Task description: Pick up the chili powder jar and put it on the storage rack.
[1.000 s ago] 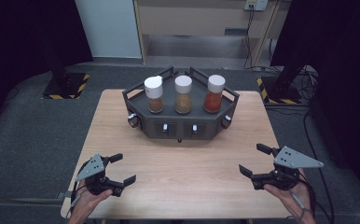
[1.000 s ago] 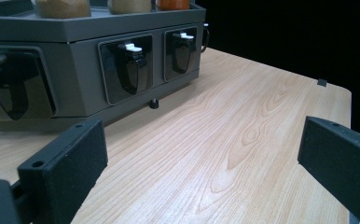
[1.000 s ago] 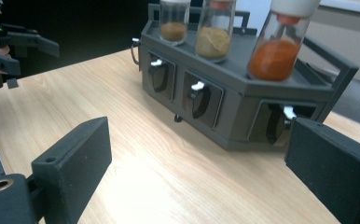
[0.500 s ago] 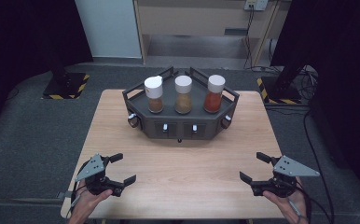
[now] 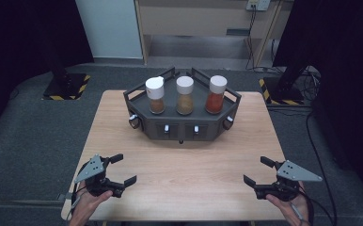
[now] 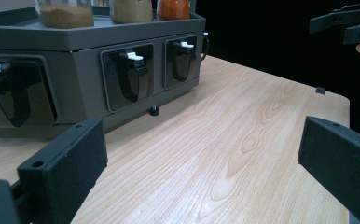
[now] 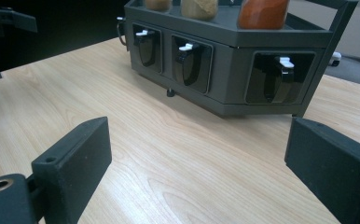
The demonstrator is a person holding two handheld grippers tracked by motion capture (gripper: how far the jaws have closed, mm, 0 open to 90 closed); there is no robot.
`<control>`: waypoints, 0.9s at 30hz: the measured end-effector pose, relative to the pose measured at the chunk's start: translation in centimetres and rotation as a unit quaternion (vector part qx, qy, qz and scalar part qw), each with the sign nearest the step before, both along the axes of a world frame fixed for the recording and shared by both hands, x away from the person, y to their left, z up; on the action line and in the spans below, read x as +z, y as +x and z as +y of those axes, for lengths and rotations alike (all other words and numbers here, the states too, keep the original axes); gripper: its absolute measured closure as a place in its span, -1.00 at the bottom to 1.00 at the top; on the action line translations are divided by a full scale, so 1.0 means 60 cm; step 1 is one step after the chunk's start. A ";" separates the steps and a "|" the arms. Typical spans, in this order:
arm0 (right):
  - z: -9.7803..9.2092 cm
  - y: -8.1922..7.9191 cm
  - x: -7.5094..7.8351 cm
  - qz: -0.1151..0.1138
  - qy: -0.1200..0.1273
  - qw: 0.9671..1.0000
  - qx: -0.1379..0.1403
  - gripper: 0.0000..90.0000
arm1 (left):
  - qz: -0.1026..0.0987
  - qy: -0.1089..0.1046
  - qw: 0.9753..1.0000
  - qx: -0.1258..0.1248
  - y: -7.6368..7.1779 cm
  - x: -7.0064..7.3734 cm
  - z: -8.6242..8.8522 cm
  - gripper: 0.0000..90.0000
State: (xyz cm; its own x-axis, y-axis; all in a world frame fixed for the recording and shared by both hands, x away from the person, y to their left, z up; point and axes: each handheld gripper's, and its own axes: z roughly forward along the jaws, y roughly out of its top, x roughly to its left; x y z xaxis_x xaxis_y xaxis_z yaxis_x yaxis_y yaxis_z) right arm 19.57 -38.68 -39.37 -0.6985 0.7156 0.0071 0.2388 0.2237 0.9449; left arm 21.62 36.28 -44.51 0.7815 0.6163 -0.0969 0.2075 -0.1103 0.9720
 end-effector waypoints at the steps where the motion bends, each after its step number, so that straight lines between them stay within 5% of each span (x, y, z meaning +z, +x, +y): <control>1: 0.000 -0.001 -0.001 0.000 -0.001 1.000 -0.001 -0.83 | -0.001 0.000 1.000 -0.001 0.000 0.000 0.000 -1.00; 27: -0.019 0.017 -0.046 0.002 0.034 0.999 -0.007 -0.84 | -0.029 -0.025 0.999 -0.008 0.001 -0.011 0.007 -1.00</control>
